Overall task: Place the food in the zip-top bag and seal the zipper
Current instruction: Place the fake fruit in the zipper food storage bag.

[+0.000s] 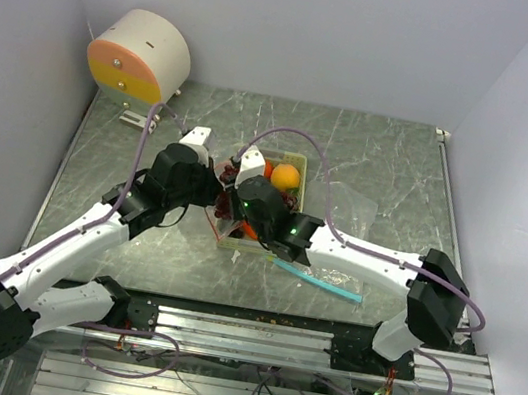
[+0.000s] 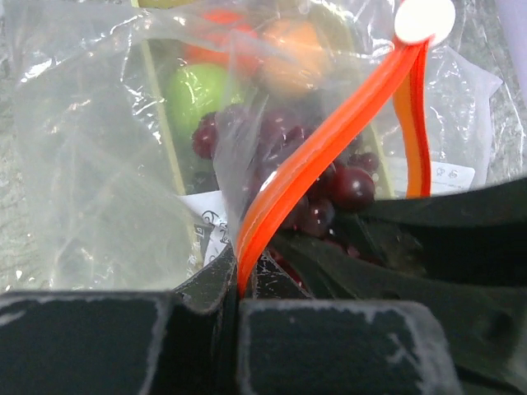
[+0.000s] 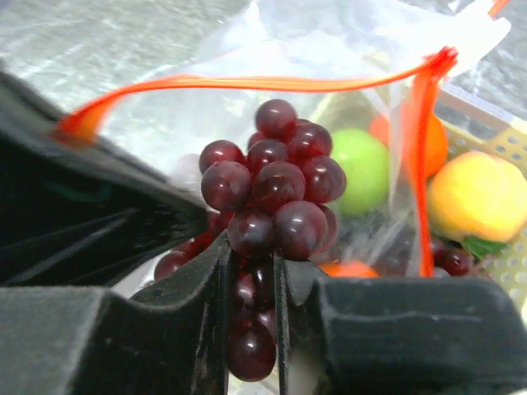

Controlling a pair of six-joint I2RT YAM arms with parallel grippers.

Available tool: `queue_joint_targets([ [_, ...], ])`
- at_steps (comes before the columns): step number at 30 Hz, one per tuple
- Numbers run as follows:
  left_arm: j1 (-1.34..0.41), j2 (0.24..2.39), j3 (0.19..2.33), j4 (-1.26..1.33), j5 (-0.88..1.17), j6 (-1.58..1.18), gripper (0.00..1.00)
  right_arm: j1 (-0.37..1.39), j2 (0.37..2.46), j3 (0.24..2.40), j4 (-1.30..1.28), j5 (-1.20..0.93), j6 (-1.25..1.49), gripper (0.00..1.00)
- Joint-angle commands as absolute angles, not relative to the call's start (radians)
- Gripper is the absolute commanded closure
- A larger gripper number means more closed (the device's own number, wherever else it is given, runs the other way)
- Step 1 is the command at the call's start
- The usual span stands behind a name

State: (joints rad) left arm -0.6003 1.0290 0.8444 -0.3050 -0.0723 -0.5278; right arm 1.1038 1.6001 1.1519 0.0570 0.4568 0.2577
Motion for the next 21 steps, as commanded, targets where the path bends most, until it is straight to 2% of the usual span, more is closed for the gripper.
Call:
queue_joint_targets([
  [1, -0.613, 0.987, 0.905, -0.347, -0.069, -0.512, 0.93, 1.107, 1.619, 1.195, -0.016, 0.590, 0.268, 0.75],
  [2, -0.614, 0.983, 0.913, -0.361, -0.075, -0.508, 0.93, 1.106, 1.618, 1.200, -0.017, 0.586, 0.271, 0.70],
  [3, -0.614, 0.982, 0.919, -0.376, -0.082, -0.505, 0.93, 1.107, 1.613, 1.198, -0.010, 0.575, 0.272, 0.61],
  [6, -0.615, 0.982, 0.928, -0.411, -0.112, -0.494, 0.93, 1.107, 1.552, 1.144, 0.074, 0.500, 0.262, 0.25],
  [7, -0.615, 0.983, 0.927, -0.419, -0.125, -0.491, 0.93, 1.107, 1.522, 1.121, 0.108, 0.465, 0.255, 0.21],
  [13, -0.615, 0.994, 0.903, -0.451, -0.217, -0.489, 0.93, 1.107, 1.350, 1.038, 0.204, 0.284, 0.231, 0.18],
  [17, -0.615, 1.007, 0.948, -0.556, -0.341, -0.464, 0.93, 1.102, 1.250, 1.018, 0.174, 0.381, 0.269, 0.19],
  [21, -0.615, 0.964, 1.015, -0.662, -0.428, -0.432, 0.93, 1.033, 1.272, 1.068, -0.014, 0.479, 0.357, 0.22],
])
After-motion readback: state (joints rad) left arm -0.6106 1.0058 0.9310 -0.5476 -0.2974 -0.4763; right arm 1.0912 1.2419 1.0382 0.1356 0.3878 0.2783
